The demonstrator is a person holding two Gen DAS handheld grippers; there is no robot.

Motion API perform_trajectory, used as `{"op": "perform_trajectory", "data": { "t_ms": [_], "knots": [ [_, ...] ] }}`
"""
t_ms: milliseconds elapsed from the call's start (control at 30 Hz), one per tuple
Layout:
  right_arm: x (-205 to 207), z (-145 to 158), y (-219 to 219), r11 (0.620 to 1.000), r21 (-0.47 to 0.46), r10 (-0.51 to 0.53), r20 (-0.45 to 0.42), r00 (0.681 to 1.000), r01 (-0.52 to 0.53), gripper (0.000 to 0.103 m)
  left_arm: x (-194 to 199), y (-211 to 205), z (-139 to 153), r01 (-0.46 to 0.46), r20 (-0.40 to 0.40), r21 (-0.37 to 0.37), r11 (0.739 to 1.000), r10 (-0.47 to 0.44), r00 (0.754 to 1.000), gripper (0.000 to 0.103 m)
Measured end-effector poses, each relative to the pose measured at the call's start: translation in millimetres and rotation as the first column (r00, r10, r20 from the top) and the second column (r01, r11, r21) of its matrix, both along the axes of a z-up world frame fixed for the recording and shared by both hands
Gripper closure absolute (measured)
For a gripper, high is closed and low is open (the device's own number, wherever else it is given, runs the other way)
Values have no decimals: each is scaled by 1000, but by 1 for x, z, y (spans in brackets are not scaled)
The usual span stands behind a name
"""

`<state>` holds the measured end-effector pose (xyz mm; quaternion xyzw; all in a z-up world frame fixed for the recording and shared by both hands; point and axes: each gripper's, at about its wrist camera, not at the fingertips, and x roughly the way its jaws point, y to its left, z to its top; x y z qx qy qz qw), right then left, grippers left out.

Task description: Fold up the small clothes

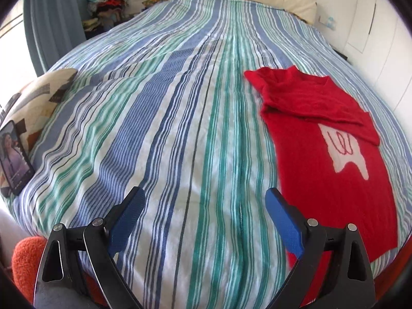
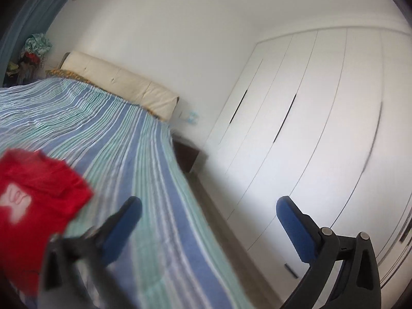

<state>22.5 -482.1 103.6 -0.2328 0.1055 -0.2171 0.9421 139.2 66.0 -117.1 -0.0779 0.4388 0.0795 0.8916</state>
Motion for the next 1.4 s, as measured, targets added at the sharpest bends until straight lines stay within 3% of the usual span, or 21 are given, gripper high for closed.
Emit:
{"op": "perform_trajectory", "data": {
  "t_ms": [67,167,300,500,733,967,1000,1067,1200,1267,1333,1400],
  "knots": [
    [-12,15,-3,1000,-20,-7,5,1000,7,0,0,-3,1,0,3,-25,1000,0,1000,8],
    [-14,6,2,996,81,42,-70,997,-36,0,1,-9,6,23,6,-35,999,-23,1000,8],
    [-4,-47,31,965,240,154,-201,967,-104,0,-4,-12,16,37,23,0,999,-37,999,8],
    [3,-115,81,883,425,351,-310,884,-202,0,-15,-7,10,7,13,13,1000,-8,1000,7],
    [8,-141,103,845,454,465,-366,806,-282,0,-17,-10,-1,11,-29,5,1000,-11,1000,7],
    [14,-149,99,823,502,494,-399,772,-267,0,-20,-16,-1,35,-46,-11,999,-35,998,7],
    [15,-150,99,811,520,513,-409,754,-269,0,-22,-17,0,43,-48,-22,999,-44,998,7],
    [17,-154,101,766,576,581,-433,690,-284,0,-26,-21,-1,66,-58,-44,997,-68,996,7],
    [16,-170,116,671,677,720,-499,482,-302,0,-34,-32,-2,110,-79,-65,992,-115,990,7],
    [14,-183,124,652,700,748,-531,398,-291,0,-37,-39,-3,128,-83,-68,989,-133,988,7],
    [17,-193,128,638,719,761,-534,368,-275,0,-38,-47,-6,158,-93,-86,984,-166,982,7],
    [27,-204,128,618,754,771,-525,362,-222,0,-36,-56,-12,191,-113,-109,976,-203,973,7]
  ]
}}
